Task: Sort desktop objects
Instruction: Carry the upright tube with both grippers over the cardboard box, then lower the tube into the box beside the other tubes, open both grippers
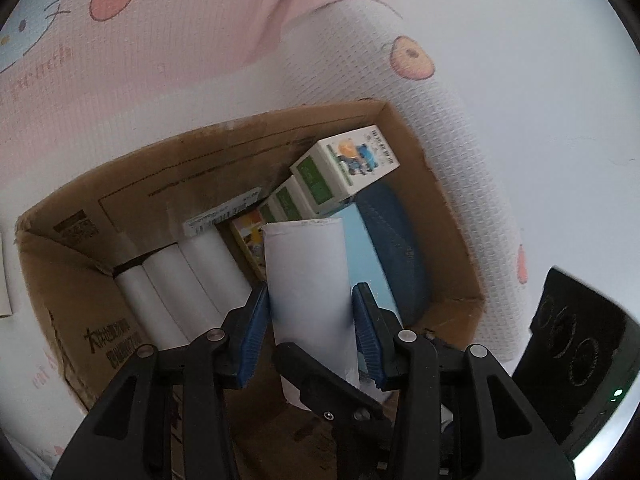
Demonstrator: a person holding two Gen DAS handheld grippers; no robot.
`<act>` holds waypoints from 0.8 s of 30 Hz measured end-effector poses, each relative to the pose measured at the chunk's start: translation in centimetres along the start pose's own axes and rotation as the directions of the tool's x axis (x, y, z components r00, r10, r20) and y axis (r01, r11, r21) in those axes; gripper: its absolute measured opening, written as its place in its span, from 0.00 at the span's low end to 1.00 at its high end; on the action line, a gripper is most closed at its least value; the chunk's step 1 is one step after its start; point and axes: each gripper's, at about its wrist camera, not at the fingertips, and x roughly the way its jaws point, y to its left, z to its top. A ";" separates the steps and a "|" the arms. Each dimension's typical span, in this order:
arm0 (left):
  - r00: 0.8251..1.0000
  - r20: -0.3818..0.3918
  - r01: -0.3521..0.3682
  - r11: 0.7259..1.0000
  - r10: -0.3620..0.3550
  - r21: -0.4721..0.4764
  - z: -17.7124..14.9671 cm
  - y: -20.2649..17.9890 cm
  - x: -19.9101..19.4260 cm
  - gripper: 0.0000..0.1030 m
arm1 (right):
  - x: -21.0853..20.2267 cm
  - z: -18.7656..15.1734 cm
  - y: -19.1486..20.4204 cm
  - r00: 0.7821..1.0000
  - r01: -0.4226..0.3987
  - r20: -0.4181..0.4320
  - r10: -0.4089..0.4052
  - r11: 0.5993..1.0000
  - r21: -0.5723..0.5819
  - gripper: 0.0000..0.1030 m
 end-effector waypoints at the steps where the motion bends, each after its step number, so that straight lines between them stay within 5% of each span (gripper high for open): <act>1: 1.000 -0.005 -0.002 1.000 0.002 -0.001 0.1 0.1 0.3 0.45 | 0.3 0.2 0.0 1.000 0.006 -0.012 -0.007 1.000 -0.009 0.40; 12: 0.995 -0.100 -0.021 0.997 0.014 -0.068 0.8 2.3 4.4 0.44 | 4.0 2.0 -1.0 0.988 0.054 -0.143 -0.059 0.998 -0.038 0.38; 24: 0.991 -0.126 0.027 0.994 -0.041 -0.111 1.1 3.4 4.0 0.44 | 5.0 2.6 -1.1 0.980 0.083 -0.172 -0.096 0.993 -0.079 0.38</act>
